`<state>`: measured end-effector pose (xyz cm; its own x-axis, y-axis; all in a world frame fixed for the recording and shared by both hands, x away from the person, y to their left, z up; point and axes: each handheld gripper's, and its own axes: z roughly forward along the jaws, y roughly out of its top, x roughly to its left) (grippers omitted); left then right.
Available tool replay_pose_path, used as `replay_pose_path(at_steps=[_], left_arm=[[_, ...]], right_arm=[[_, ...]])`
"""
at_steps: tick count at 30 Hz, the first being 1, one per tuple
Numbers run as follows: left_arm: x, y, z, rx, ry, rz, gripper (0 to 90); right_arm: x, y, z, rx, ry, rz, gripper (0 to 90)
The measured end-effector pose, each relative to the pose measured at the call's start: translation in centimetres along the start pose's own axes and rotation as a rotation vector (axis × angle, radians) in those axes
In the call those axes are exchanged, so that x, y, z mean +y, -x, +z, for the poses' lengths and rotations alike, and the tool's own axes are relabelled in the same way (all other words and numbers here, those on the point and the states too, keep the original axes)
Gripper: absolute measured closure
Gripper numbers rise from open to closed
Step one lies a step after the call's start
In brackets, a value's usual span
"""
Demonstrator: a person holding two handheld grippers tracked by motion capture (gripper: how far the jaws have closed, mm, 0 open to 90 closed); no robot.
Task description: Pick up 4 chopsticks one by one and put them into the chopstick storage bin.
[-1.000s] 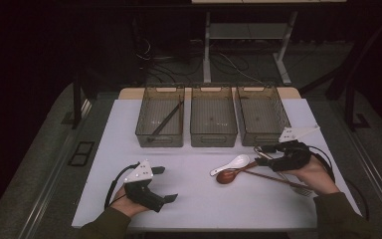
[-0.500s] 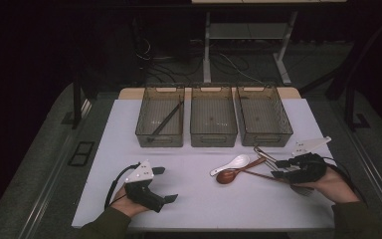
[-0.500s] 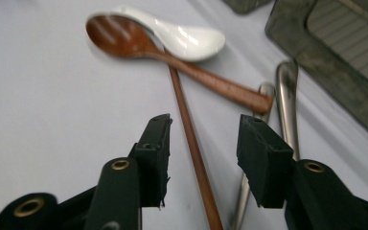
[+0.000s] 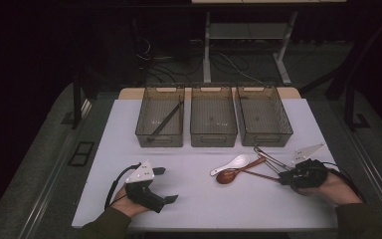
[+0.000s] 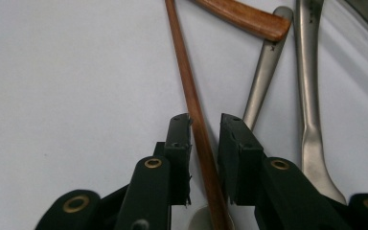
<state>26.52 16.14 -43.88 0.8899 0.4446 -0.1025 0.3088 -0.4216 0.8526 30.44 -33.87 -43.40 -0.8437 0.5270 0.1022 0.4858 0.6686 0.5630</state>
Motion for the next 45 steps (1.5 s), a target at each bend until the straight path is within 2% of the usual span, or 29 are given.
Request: replay_pose_path(at_steps=[13,20,23,32,45], left_arm=[[0.0,0.0,0.1,-0.004,-0.005,-0.001,0.6],[-0.1,0.1,0.2,-0.008,-0.005,0.0,0.6],[-0.1,0.1,0.2,-0.008,-0.006,0.0,0.6],[0.0,0.1,0.2,-0.008,-0.004,-0.001,0.6],[-0.1,0.0,0.2,-0.009,-0.006,-0.002,0.6]], right_arm=[[-0.2,0.0,0.3,0.007,-0.009,-0.059,80.7],[-0.2,0.2,0.2,0.037,-0.007,-0.079,82.4],[-0.2,0.1,0.2,0.059,-0.005,-0.079,83.1],[-0.1,0.1,-0.2,0.079,-0.008,-0.08,83.7],[-1.2,-0.2,-2.1,0.082,0.019,-0.066,83.8]])
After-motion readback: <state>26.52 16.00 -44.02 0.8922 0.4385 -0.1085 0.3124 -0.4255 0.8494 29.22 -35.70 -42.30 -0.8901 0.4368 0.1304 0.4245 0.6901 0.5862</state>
